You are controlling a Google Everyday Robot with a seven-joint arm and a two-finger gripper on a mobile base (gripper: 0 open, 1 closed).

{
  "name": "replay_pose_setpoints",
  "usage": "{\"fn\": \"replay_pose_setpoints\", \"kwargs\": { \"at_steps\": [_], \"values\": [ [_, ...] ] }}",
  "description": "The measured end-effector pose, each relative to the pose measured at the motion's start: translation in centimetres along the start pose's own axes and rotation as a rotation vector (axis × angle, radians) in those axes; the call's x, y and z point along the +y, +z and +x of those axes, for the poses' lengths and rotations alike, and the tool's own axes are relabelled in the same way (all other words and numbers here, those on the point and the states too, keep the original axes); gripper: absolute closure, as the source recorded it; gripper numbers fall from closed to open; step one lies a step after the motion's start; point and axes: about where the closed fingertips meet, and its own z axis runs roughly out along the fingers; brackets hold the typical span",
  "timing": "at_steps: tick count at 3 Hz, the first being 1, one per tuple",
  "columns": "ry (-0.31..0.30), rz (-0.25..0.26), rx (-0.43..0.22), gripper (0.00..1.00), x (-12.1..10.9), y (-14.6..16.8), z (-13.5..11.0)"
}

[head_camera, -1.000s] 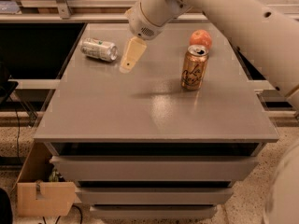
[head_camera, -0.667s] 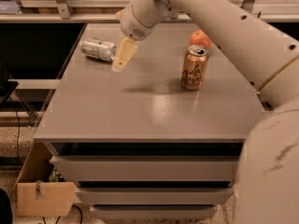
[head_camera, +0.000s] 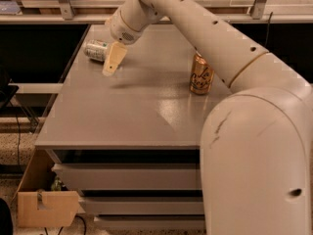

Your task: Pick 7up can

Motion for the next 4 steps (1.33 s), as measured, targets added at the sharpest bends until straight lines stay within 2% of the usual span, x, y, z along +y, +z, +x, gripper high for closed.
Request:
{"fn": "replay_pose_setpoints", "kwargs": {
  "at_steps": [3, 4],
  "values": [
    [0.025, -0.075, 0.013, 0.00, -0.9, 4.2, -1.2],
    [0.044, -0.089, 0.024, 0.19, -0.7, 4.5, -0.9]
  ]
}}
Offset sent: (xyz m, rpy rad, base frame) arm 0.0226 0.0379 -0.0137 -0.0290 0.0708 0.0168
